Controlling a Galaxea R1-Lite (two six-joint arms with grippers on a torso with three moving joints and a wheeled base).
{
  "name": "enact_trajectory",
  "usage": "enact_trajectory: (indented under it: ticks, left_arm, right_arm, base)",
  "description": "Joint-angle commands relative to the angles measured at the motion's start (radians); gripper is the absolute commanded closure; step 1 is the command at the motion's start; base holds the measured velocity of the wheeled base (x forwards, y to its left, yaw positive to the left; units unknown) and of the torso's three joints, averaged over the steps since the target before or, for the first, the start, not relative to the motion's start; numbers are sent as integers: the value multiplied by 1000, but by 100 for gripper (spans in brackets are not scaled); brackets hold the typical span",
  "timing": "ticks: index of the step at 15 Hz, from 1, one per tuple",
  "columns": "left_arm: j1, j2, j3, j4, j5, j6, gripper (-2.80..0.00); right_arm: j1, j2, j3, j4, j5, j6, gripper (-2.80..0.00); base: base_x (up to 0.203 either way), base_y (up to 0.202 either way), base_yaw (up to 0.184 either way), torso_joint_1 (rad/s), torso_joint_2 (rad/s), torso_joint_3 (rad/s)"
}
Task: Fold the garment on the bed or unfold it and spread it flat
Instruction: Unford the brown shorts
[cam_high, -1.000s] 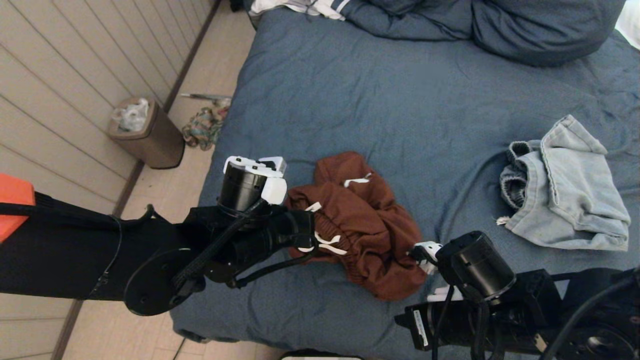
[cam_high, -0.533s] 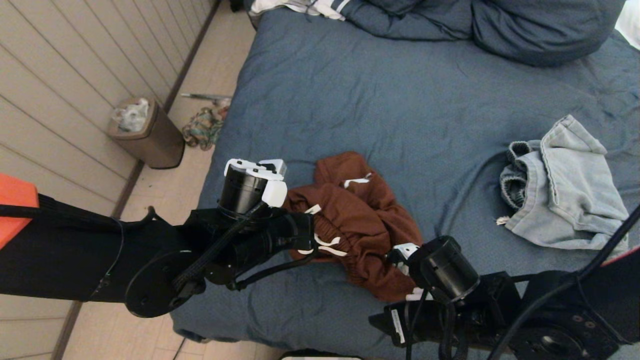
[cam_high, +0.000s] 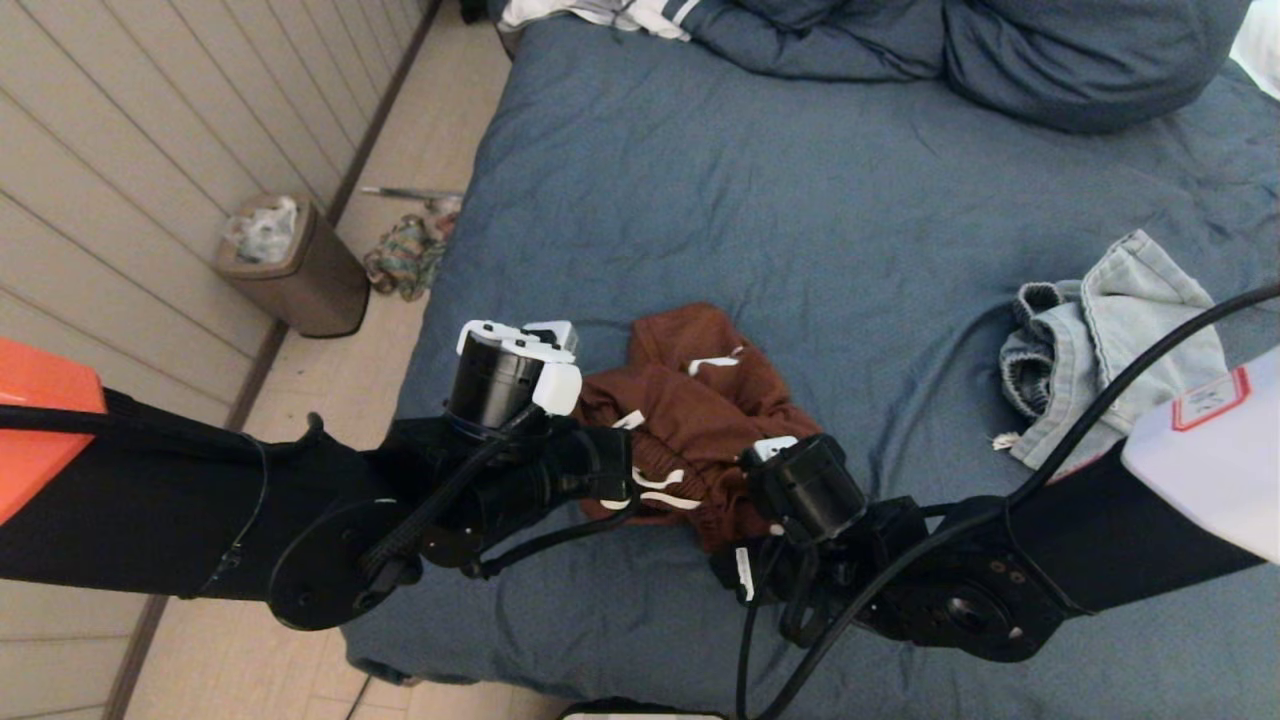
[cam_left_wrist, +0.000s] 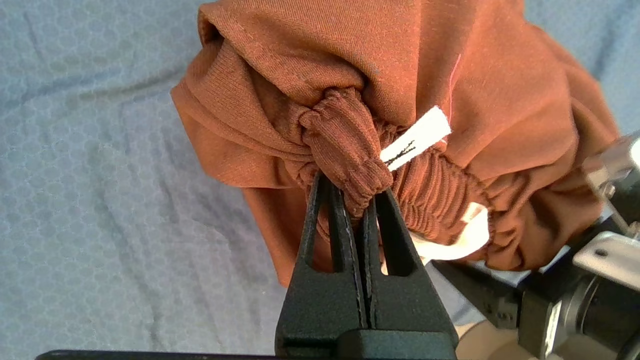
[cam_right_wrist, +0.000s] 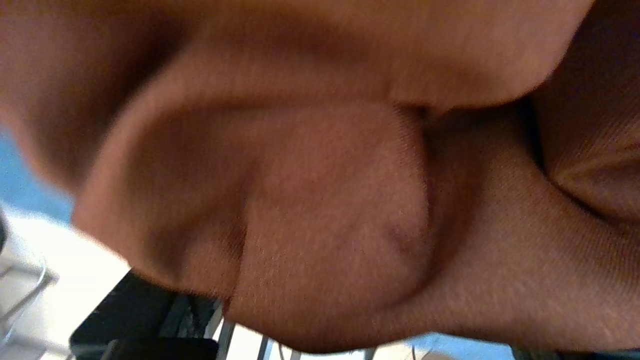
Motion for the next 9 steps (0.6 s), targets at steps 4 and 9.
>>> enact_trajectory:
  ticks: [4,9]
  left_arm:
    - [0,24,2,-38,11,1,0]
    - [0,26,5,-38,11,1,0]
  right_arm:
    - [-2,7,-22,-7,-142,12,0]
    - [17,-40,22,-7,-152,12,0]
  base:
    - [0,0,0,0,0,0]
    - [0,0,0,0,0,0]
